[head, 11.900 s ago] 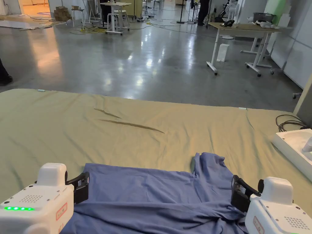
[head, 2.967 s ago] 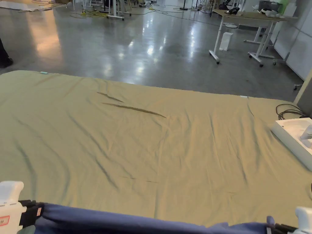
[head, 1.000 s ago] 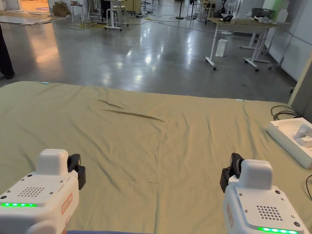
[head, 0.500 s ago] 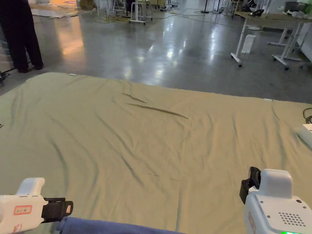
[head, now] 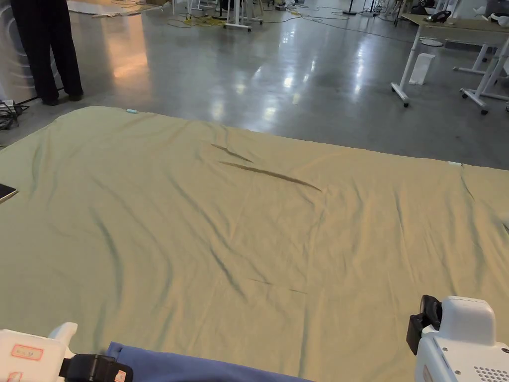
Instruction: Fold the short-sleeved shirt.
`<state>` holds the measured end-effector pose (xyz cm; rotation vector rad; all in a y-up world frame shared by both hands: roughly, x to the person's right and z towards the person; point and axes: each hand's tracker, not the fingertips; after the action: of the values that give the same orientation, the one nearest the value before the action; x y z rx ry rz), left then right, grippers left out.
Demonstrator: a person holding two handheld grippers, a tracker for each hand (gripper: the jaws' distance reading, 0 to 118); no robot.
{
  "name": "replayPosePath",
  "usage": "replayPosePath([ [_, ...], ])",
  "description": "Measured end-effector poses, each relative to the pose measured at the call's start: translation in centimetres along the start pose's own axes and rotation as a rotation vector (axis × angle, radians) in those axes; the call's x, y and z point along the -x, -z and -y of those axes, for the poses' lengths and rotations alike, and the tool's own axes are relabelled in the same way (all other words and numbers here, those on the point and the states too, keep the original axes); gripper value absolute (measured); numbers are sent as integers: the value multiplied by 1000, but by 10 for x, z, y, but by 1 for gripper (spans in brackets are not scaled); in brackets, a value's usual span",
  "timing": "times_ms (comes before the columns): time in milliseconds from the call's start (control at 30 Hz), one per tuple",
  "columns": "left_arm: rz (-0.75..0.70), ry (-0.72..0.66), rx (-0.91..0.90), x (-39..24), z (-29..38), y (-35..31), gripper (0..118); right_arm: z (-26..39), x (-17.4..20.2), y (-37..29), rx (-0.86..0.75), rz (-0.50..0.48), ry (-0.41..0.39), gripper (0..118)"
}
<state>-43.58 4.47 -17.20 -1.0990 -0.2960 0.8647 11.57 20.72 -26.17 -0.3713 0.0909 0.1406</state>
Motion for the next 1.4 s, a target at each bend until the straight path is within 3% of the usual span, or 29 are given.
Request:
replayPosePath([
  [233,186,-108,-37,3,2,5,66,5,2,0,23,4,-3,0],
  [433,166,-66,-54,-9,4,11,65,9,9,2,41,-7,-9,0],
  [533,105,2,-47,-18,4,17,59,11,13,5,52,-21,-7,0],
  [567,95,13,-50,-22,4,16,47,11,14,5,54,-25,-7,0],
  [600,75,30,-52,-26,5,14,21,11,15,5,55,-28,-9,0],
  [633,53,62,-52,-27,4,16,11,11,16,4,55,-29,-10,0],
  [833,-79,61,-81,-22,-2,16,8,13,16,3,60,-33,-7,0],
  [1167,-82,87,-122,-68,3,-31,7,11,5,1,51,-26,7,0],
  [1400,-274,95,-216,-79,0,-95,7,8,-1,0,35,-29,16,0],
])
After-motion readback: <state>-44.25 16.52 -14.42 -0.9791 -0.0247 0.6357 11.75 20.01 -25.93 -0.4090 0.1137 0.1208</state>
